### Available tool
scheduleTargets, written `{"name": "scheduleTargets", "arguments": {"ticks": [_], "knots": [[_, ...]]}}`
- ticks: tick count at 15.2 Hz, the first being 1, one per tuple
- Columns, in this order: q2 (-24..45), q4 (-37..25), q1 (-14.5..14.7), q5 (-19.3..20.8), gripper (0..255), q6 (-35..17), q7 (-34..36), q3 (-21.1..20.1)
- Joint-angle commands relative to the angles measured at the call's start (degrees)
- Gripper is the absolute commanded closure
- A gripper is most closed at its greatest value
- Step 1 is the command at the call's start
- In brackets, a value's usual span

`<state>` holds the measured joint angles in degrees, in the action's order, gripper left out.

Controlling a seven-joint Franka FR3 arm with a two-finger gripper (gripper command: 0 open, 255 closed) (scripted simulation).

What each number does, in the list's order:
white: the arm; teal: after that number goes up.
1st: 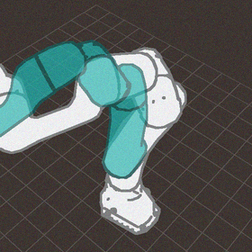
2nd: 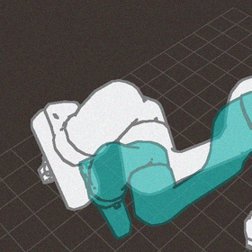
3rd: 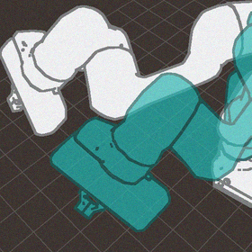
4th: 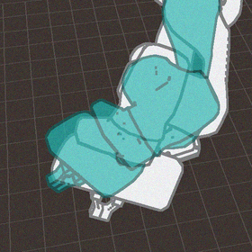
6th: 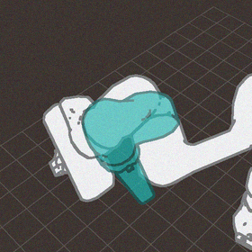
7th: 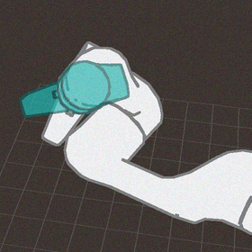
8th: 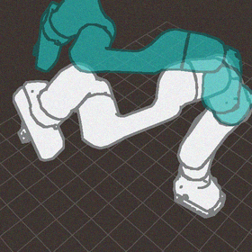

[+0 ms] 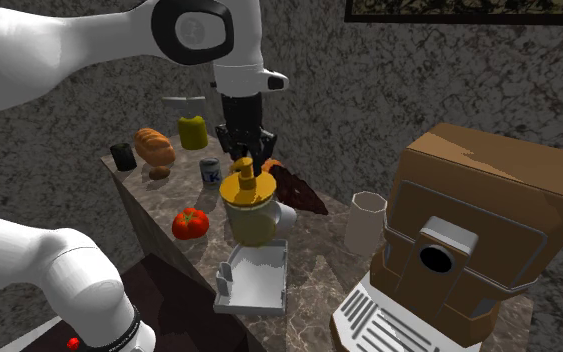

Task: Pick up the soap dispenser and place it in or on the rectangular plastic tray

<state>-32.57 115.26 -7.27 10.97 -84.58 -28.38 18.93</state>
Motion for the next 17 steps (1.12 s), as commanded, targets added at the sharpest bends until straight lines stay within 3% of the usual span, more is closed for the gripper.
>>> {"name": "scheduleTargets", "arguments": {"ticks": [1, 17], "knots": [[-0.6, 2.0, -0.12, 0.2, 255, -1.49, 0.14, 0.11], [-3.28, 16.27, -1.01, 1.78, 255, -13.12, 1.08, 1.49]]}}
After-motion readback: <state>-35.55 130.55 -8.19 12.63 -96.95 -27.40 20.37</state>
